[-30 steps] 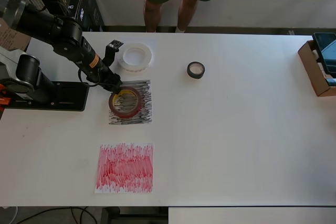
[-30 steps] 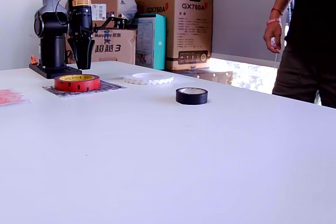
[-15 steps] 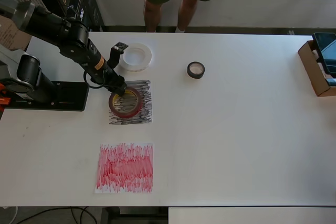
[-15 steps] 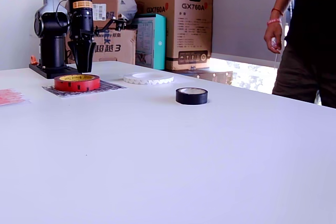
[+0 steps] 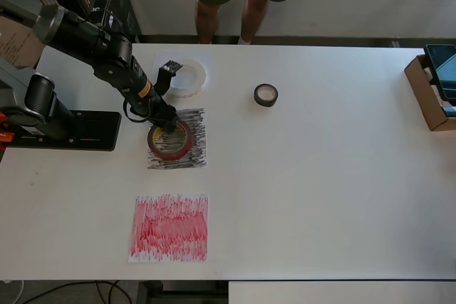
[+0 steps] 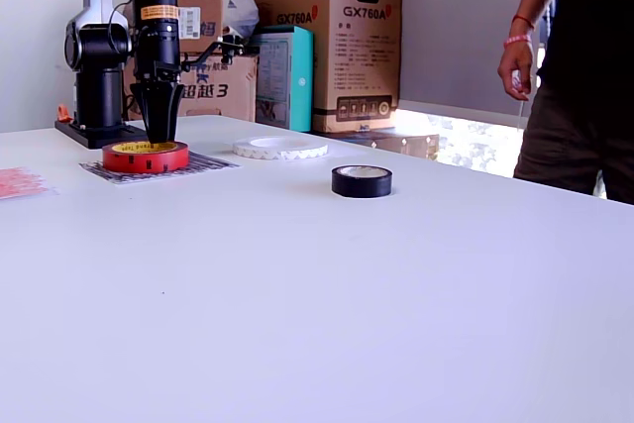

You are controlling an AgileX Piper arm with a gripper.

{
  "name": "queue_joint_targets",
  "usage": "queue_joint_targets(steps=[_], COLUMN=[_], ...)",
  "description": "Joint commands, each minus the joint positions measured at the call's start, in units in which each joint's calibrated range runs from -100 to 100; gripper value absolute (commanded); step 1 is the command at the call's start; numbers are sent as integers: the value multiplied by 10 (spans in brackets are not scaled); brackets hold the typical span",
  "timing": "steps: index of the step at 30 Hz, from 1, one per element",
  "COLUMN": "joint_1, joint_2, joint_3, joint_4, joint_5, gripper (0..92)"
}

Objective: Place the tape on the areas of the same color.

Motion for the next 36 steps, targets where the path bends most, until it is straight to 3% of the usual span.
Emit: queue_joint_targets(steps=[1, 13, 20, 34, 36], joint_1=[0, 0, 0, -1, -1], joint_2=[2, 3, 21, 30, 30], joint_3=[2, -8, -3, 1, 1], joint_4=[4, 3, -75, -71, -71], joint_5=[-1, -2, -2, -2, -2], gripper=[625, 625, 625, 623, 583])
